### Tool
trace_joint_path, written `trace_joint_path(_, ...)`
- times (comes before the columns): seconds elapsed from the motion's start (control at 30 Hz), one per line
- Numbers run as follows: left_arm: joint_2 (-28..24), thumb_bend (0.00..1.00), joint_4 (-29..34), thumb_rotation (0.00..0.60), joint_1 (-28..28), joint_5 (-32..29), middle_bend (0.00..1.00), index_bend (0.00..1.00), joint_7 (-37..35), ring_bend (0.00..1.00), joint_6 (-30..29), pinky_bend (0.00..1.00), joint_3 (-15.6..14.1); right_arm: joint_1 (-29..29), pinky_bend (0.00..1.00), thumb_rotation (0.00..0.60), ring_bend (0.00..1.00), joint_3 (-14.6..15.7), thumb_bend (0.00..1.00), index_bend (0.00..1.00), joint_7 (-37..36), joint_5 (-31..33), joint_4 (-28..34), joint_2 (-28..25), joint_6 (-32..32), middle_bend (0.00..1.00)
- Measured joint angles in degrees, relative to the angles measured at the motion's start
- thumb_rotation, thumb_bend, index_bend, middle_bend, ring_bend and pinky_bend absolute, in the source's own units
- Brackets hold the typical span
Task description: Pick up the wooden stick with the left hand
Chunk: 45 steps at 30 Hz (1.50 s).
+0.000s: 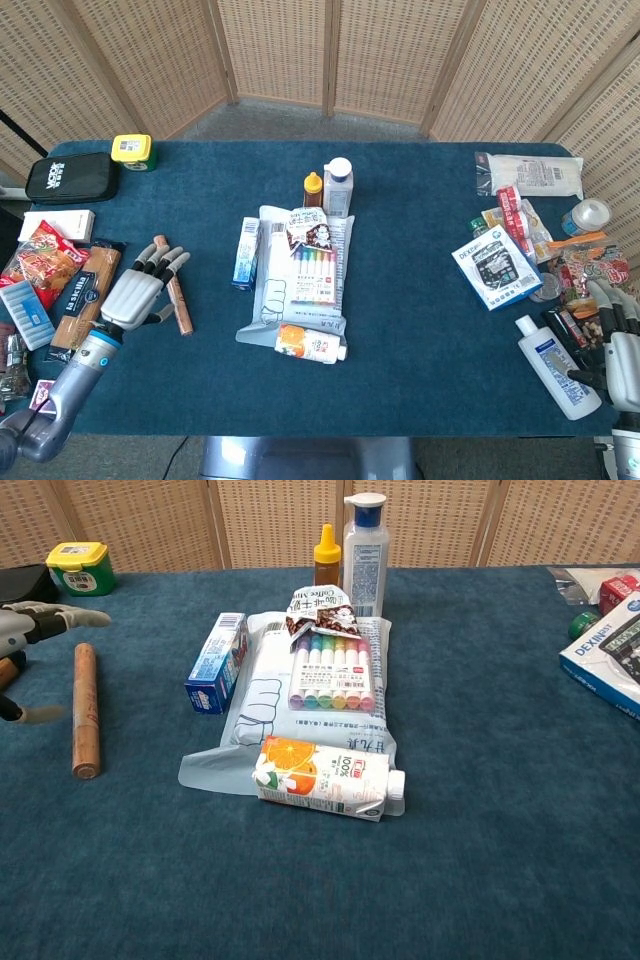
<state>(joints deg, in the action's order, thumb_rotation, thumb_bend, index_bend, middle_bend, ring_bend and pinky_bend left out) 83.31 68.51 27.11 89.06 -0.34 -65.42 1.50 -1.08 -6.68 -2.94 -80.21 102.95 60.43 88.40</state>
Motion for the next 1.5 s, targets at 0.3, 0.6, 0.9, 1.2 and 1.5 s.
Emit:
trace_joint_path(0.3,-0.8,0.34,-1.0,0.6,0.9,0.5,0.0,0.0,0.0,0.0,4.0,0.0,-2.6,0.1,0.0,0.6,0.0,-0.1,0.0,0.0,0.9,0.1,0.6,0.2,0.0,0.0)
trace_joint_path(0.6,3.5,0.34,-5.4,0.6,2.3,0.4,0.0,0.0,1.4,0.0,6.4,0.0,-3.2,0.9,0.0,0.6,0.0,0.0,0.0,0.0,0.9,0.1,0.9,0.1,0.8,0.0)
trace_joint_path(0.9,6.5,0.34,-8.0,0.6,4.1,-0.9,0.0,0.0,1.8,0.0,7.3,0.0,-1.6,1.4,0.0,0.6,0.0,0.0,0.0,0.0,0.4,0.3,0.6,0.2,1.1,0.0)
trace_joint_path(1.2,8.0,0.33,-8.7,0.6,5.7,-3.1,0.0,0.0,1.2,0.0,7.9,0.0,0.8,1.6,0.0,0.6,0.0,-0.2,0.0,0.0,0.2,0.6,0.5,0.0,0.9,0.0)
trace_joint_path(1.5,8.1,0.33,-8.5,0.6,7.7,-5.8,0.0,0.0,1.2,0.0,13.4,0.0,1.3,1.7,0.0,0.6,0.0,-0.3,0.0,0.0,0.4,0.9,0.9,0.0,0.9,0.0)
